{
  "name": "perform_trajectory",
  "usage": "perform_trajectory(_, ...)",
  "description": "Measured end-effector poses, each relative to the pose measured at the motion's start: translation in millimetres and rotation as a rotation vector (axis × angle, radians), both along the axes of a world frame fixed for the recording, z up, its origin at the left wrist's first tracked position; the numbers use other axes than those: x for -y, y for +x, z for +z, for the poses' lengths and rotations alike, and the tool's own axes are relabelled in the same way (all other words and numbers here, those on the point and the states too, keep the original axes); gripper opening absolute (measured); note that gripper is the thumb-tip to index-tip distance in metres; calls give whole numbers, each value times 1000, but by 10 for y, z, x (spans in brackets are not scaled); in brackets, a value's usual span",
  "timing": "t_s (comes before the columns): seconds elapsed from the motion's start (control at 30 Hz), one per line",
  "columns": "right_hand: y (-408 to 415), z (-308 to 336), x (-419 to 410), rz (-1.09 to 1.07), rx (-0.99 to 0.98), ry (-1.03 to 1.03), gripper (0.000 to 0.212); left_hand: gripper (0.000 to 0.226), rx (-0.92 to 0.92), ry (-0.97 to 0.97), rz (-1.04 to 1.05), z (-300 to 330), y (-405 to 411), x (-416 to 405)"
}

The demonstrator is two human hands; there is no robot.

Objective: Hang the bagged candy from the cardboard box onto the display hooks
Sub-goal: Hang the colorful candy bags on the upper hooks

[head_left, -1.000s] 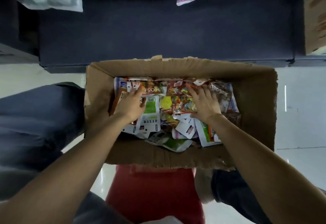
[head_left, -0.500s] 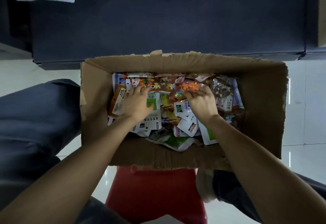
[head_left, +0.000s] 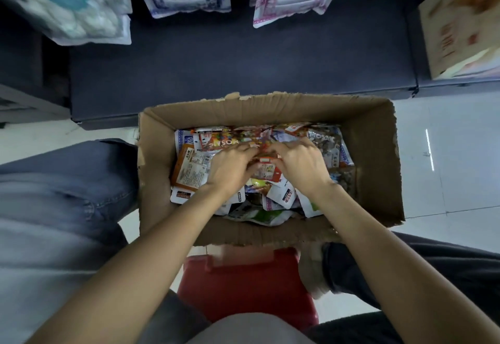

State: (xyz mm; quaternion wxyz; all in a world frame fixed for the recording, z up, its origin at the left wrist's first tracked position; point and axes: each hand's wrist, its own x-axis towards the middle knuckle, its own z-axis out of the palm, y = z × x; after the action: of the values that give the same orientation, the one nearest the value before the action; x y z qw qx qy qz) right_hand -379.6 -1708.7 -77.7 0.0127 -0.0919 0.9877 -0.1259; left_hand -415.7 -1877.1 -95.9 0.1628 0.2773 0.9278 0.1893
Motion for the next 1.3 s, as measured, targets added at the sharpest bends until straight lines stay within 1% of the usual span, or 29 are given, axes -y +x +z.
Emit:
perform_trajectory(0.03,18,33,6,-26,-3,-19,25,29,30,17,36,23,10,18)
perform_trajectory(0.1,68,104,39,-89,-33,-1,31,30,81,30,142,44,32,65)
perform_trajectory(0.17,151,226,86,-258,-38,-37,36,30,82,-14,231,57,47,121)
perform_trajectory(0.2,206,284,116,-381,-7,-113,33,29,74,-15,266,58,60,153)
perform_trajectory(0.23,248,349,161,-517,65,-230,32,28,64,2,294,68,74,183)
perform_trajectory(0.27,271,409,220,-660,183,-382,35,27,58,24,324,83,84,201)
perform_trajectory(0.33,250,475,349,-929,517,-766,55,25,24,49,363,133,98,209)
perform_trajectory(0.37,213,477,410,-1023,642,-936,66,25,-19,57,348,166,108,197)
perform_trajectory(0.4,159,483,469,-1079,704,-1049,74,25,-66,74,308,189,121,178)
perform_trajectory(0.43,98,494,518,-1111,707,-1110,81,25,-112,103,253,218,139,153)
perform_trajectory(0.47,32,510,559,-1137,664,-1137,84,25,-156,130,197,248,166,130)
perform_trajectory(0.5,-24,532,586,-1151,594,-1129,82,27,-189,148,152,282,200,109)
perform_trajectory(0.53,-66,555,597,-1151,516,-1071,74,35,-218,156,120,323,231,94)
perform_trajectory(0.6,-94,616,589,-1112,369,-879,57,52,-273,174,86,399,281,88)
perform_trajectory(0.63,-80,631,572,-1091,305,-838,50,57,-299,191,69,449,294,88)
perform_trajectory(0.67,-54,646,544,-1079,262,-853,45,61,-322,211,52,488,302,90)
perform_trajectory(0.73,4,699,486,-1046,189,-937,44,63,-350,249,39,582,309,75)
perform_trajectory(0.8,70,792,406,-987,99,-989,44,64,-346,281,19,701,325,48)
perform_trajectory(0.83,100,853,354,-956,51,-1011,43,63,-316,304,-18,772,326,44)
perform_trajectory(0.9,152,1020,224,-875,-11,-1029,40,63,-169,386,-82,964,285,96)
perform_trajectory(0.93,168,1120,150,-818,-28,-1027,39,62,-67,441,-55,1096,246,142)
perform_trajectory(1.0,166,1375,21,-680,-17,-997,40,64,87,602,162,1419,134,219)
perform_trajectory(1.07,155,1663,-67,-529,44,-976,42,80,251,758,388,1709,-24,265)
perform_trajectory(1.1,155,1799,-93,-460,64,-989,41,90,351,772,424,1820,-106,287)
perform_trajectory(1.17,169,2048,-111,-342,66,-1025,39,104,517,756,331,1988,-207,341)
perform_trajectory(1.23,177,2245,-126,-257,53,-1081,40,111,623,778,214,2130,-245,370)
perform_trajectory(1.27,169,2318,-143,-235,50,-1108,41,110,644,802,180,2209,-250,370)
perform_trajectory(1.3,156,2385,-161,-224,47,-1125,42,102,645,825,168,2277,-260,360)
